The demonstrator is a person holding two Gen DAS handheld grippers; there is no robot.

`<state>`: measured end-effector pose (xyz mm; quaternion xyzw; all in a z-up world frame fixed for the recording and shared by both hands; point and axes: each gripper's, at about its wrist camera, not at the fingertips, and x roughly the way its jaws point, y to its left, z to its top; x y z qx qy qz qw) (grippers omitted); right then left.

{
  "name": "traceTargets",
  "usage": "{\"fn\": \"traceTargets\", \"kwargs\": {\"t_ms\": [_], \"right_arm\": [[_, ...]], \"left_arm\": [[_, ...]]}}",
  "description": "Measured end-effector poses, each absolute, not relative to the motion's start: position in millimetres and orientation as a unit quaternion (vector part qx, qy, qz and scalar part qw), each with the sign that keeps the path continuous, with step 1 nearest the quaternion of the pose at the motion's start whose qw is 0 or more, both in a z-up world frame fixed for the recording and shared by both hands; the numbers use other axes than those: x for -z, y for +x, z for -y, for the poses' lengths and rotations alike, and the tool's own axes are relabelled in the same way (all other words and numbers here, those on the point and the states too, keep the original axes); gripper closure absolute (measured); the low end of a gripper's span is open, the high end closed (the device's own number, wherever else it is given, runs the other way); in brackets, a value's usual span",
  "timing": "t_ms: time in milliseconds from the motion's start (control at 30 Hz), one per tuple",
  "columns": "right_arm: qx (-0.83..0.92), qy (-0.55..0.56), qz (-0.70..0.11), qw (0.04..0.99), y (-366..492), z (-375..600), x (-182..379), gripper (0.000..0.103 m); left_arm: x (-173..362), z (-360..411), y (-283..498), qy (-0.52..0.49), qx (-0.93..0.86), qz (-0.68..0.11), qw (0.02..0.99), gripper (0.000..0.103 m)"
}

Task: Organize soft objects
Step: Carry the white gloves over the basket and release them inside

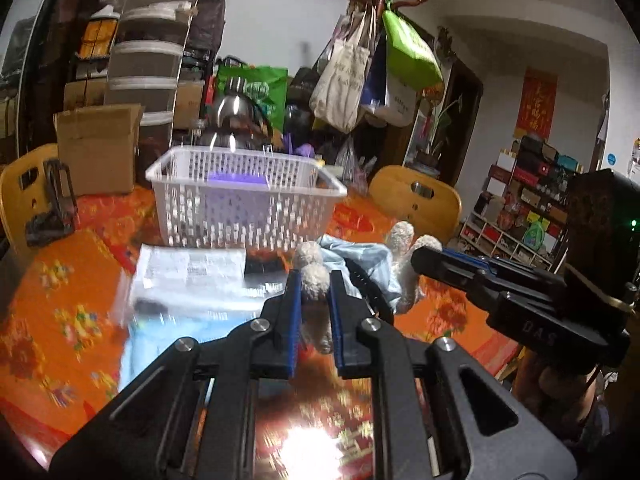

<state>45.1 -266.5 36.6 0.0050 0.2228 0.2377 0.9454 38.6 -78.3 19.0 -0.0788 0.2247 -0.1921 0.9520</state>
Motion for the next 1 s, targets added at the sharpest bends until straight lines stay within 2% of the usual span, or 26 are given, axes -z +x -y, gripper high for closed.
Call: {"fn": "traceTargets", "kwargs": {"t_ms": [233,467,733,1000], "right_arm": [[-0.241,-0.008,-0.191,0.952,100.6,256.8,-95.4,0.092],[-0.202,-0.019,-0.206,0.957,195.5,260.5,-125.1,0.092],[-0.157,-0.028,-0.264,0.951,287.1,275.3,-87.6,0.092],[-0.140,-0.045,-0.269,0.952,310.0,279.6,-52.3,0.092]], "left_arm": [[-84.9,70.4,86.3,-0.070,0.201,-0.197,0.957,0.091],[-134.2,81.1,190.6,-0.073,0.200,-0.223,0.951,0.091],[-102.8,109.2,310.8,-0.085,0.190,-0.303,0.930,0.091],[-68.0,127.4,347.2,-0.075,0.174,-0.322,0.928,0.091]]}}
